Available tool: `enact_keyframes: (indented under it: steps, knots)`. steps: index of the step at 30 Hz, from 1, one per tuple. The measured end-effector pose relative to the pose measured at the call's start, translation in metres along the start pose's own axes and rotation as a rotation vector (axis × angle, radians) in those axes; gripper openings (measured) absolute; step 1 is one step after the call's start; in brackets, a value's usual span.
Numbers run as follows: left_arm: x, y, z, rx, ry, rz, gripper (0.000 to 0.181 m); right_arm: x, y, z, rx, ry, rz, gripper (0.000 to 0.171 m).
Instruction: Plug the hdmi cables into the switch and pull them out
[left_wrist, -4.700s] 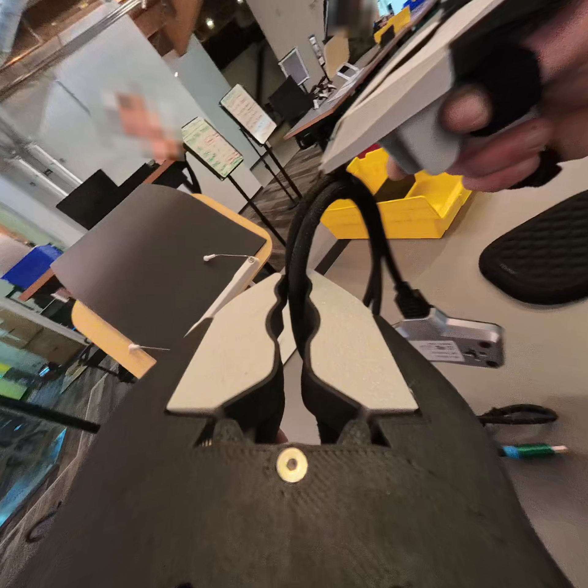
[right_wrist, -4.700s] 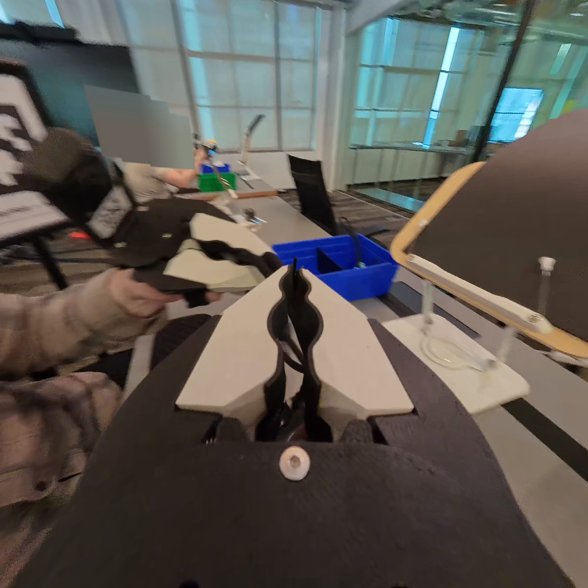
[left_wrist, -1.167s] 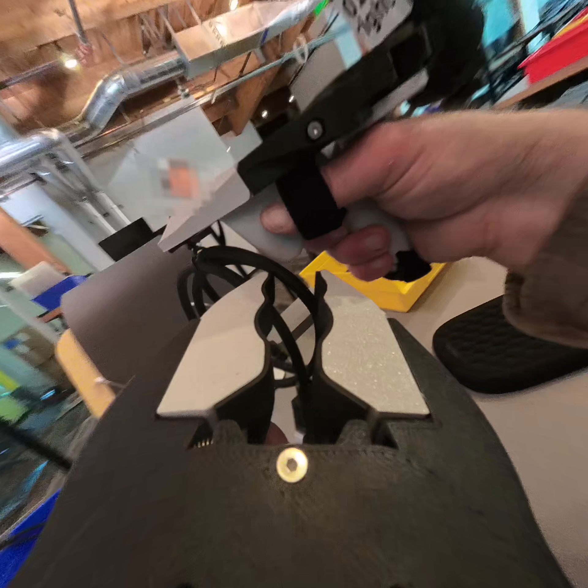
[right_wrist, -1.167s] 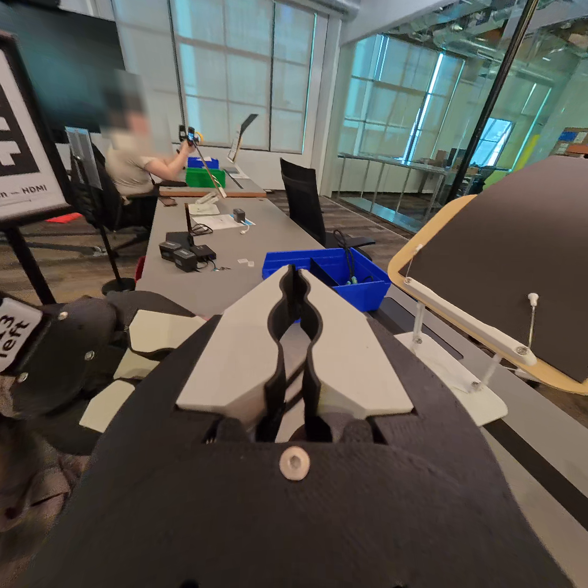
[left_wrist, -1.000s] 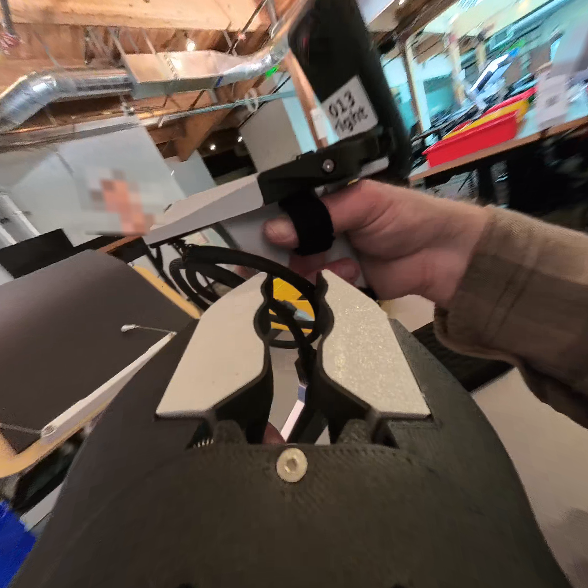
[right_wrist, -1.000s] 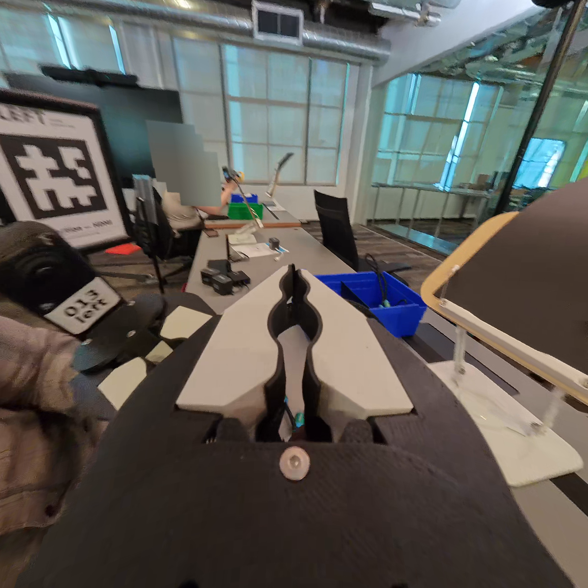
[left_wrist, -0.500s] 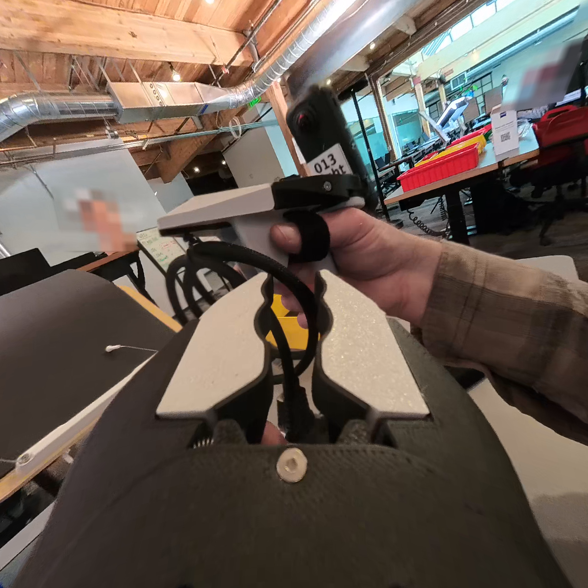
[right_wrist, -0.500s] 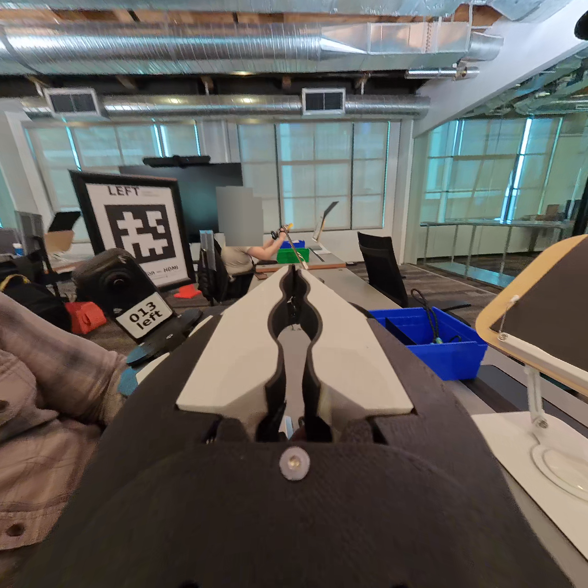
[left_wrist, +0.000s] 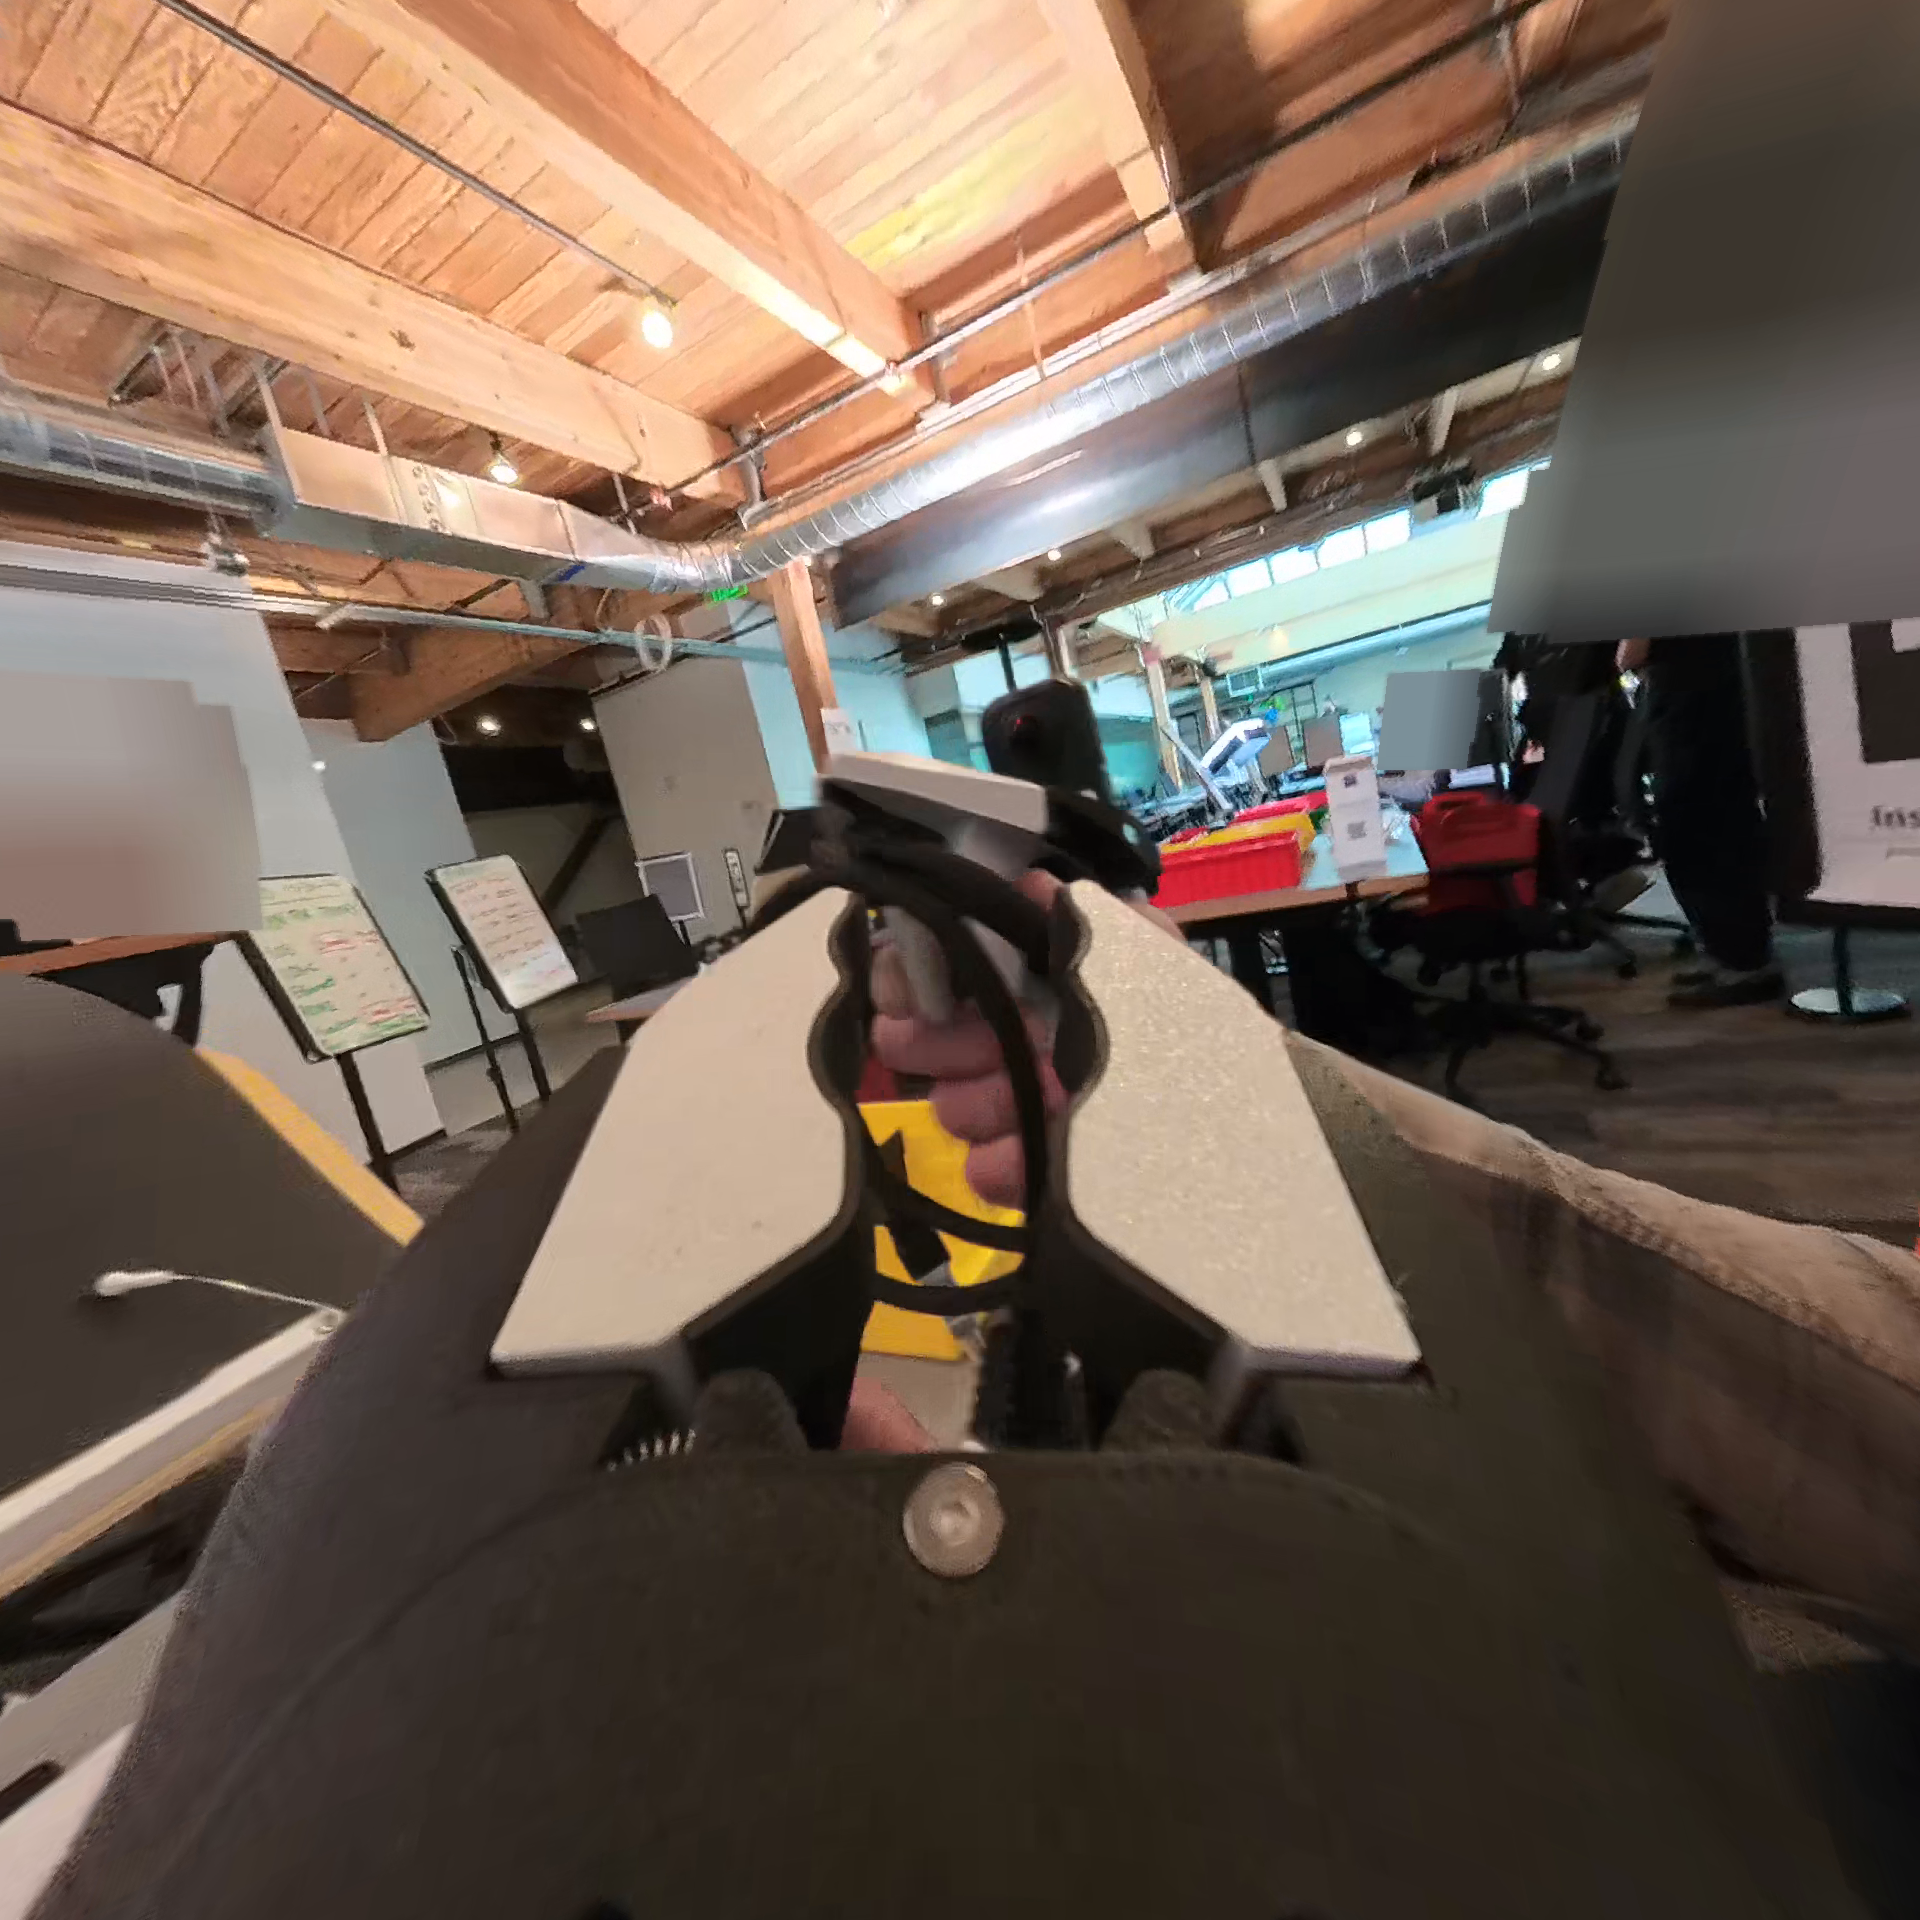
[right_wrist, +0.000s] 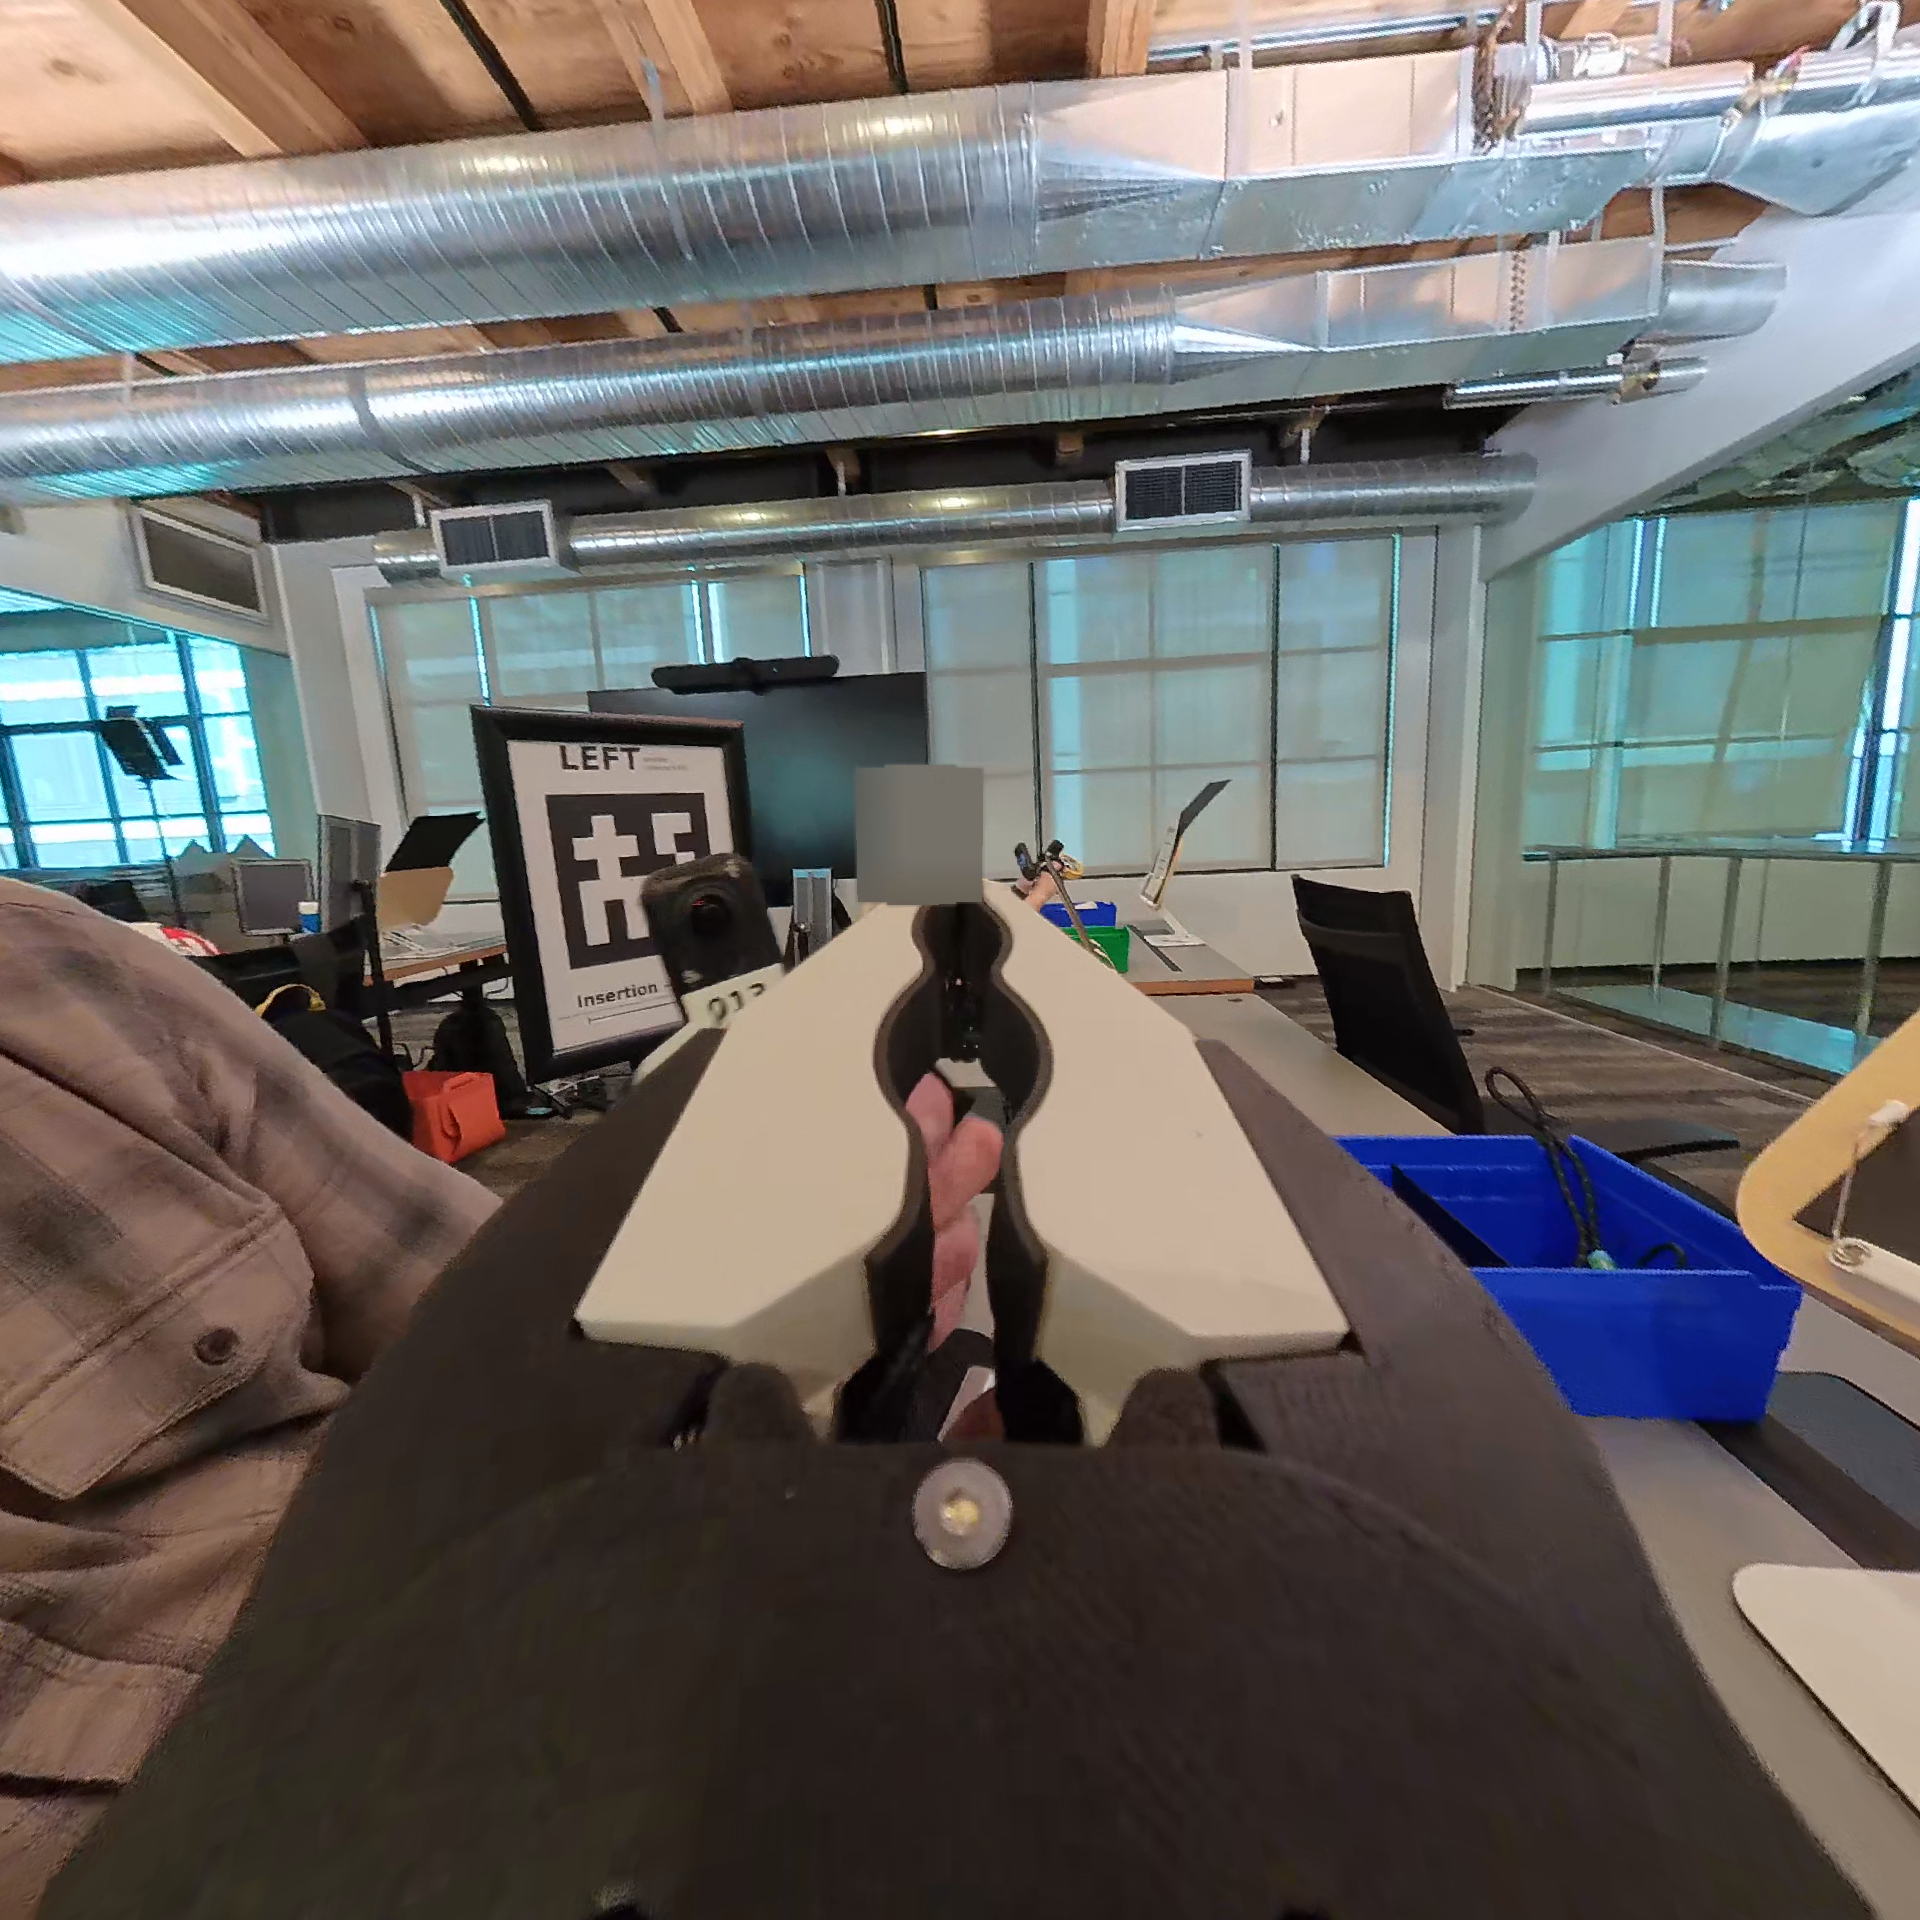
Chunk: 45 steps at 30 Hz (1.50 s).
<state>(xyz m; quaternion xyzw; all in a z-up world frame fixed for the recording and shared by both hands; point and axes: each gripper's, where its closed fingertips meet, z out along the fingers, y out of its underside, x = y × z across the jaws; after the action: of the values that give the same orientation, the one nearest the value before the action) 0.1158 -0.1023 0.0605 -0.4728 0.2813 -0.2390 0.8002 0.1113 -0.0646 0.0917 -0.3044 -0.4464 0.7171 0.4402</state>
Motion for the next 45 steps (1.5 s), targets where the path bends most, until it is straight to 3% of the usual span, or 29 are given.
enact_keyframes:
  steps: [4, 8, 10, 13, 16, 21, 24, 31, 35, 37, 40, 45]
  knots:
    - [-0.043, -0.006, -0.001, -0.043, -0.044, 0.078, 0.035, -0.013, -0.004, 0.003, 0.012, -0.061, 0.007, 0.0]
    - [-0.05, 0.019, 0.016, -0.201, 0.145, 0.11, 0.067, -0.032, -0.004, 0.012, 0.007, -0.143, 0.008, 0.0]
    - [-0.041, 0.033, 0.023, -0.251, 0.263, 0.111, 0.072, -0.041, -0.003, 0.017, -0.003, -0.181, 0.01, 0.0]
    - [-0.02, 0.041, 0.027, -0.253, 0.441, 0.031, 0.061, -0.053, 0.001, 0.024, -0.018, -0.243, 0.025, 0.0]
    - [-0.006, 0.04, 0.023, -0.217, 0.541, 0.011, 0.011, -0.056, 0.006, 0.028, -0.043, -0.256, 0.037, 0.0]
    - [-0.03, 0.053, 0.018, -0.305, 0.356, 0.104, 0.007, -0.035, 0.01, 0.015, -0.09, -0.16, 0.042, 0.0]
    - [-0.051, 0.063, 0.008, -0.438, 0.178, 0.222, 0.007, -0.011, 0.018, 0.002, -0.181, -0.008, -0.012, 0.0]
    - [-0.048, 0.061, -0.006, -0.609, -0.145, 0.43, 0.007, 0.02, 0.03, -0.015, -0.345, 0.223, -0.132, 0.0]
    - [-0.044, 0.063, -0.01, -0.647, -0.258, 0.548, 0.006, 0.023, 0.038, -0.021, -0.48, 0.311, -0.227, 0.0]
    - [-0.029, 0.065, -0.006, -0.661, -0.235, 0.627, 0.007, 0.031, 0.041, -0.026, -0.547, 0.391, -0.275, 0.0]
    - [-0.029, 0.063, -0.003, -0.711, -0.322, 0.785, 0.006, 0.035, 0.041, -0.027, -0.573, 0.429, -0.31, 0.0]
    - [-0.019, 0.068, 0.011, -0.683, -0.405, 0.858, 0.012, 0.04, 0.038, -0.02, -0.546, 0.472, -0.317, 0.0]
